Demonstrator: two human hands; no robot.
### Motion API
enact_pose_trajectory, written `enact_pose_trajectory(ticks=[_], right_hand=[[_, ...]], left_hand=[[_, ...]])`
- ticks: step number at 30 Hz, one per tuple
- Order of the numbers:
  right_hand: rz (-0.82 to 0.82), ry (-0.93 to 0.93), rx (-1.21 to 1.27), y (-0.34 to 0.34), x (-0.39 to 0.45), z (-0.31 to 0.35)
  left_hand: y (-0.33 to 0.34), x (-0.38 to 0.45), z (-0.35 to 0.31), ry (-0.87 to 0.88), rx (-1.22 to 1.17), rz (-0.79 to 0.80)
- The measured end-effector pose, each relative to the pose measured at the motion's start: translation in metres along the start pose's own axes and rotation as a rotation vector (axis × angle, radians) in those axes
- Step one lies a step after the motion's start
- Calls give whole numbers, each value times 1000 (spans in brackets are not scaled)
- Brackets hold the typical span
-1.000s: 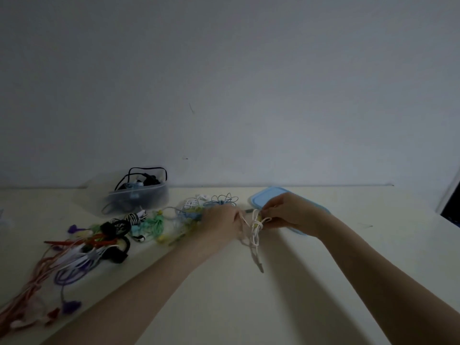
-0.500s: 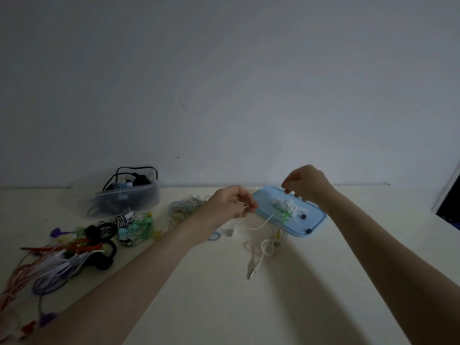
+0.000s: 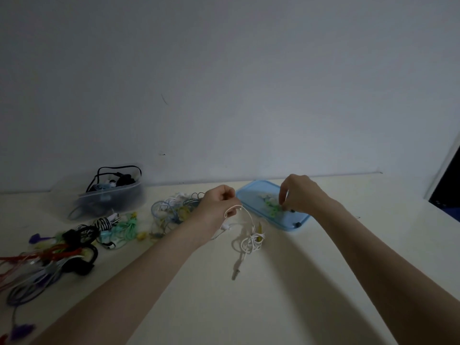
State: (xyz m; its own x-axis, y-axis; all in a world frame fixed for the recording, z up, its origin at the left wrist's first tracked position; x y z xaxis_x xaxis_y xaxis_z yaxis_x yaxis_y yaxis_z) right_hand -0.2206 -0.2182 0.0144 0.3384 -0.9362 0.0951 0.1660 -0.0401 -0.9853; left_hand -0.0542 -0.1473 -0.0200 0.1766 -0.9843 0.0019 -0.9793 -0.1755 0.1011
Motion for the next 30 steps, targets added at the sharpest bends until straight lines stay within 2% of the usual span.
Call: enact_pose_trajectory(ticks=[2, 6, 9, 12, 15, 17, 18, 22, 30], right_hand=[[-6, -16, 0, -1, -2, 2], [-111, -19, 37, -7, 0, 5], [-169, -107, 174, -12, -2, 20], [-70, -200, 371, -4, -9, 45], [-13, -218, 476, 17, -8, 63], [-31, -185, 560, 29, -9, 66], [-34, -166, 628, 34, -10, 67], [-61, -85, 916, 45, -15, 66], [-170, 49, 1204, 56, -19, 67]], left_hand=[[-1, 1, 2, 9, 28, 19], [-4, 4, 3, 45, 405, 56], [-6, 5, -3, 91, 636, 67], [-7, 4, -8, 131, 840, 91], [-9, 0, -12, 231, 1000, 76], [-13, -1, -11, 301, 968, 24], [-18, 0, -9, 311, 874, -26], [-29, 2, -1, 306, 331, -156], [-25, -6, 5, 461, 283, -229]])
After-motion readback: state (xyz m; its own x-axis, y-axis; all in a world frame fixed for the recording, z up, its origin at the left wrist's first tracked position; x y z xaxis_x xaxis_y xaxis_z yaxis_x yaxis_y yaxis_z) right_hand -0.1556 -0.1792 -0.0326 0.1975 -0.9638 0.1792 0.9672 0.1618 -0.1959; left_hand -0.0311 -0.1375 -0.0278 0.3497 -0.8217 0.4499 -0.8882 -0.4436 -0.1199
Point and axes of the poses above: each hand's wrist, its own x-axis towards the middle knuckle, its own y-axis out of the palm, z = x × y, the point moved 4 cm from there along x, towards the middle knuckle, and after that the axes turned 10 degrees about -x, right-handed, at the moved point
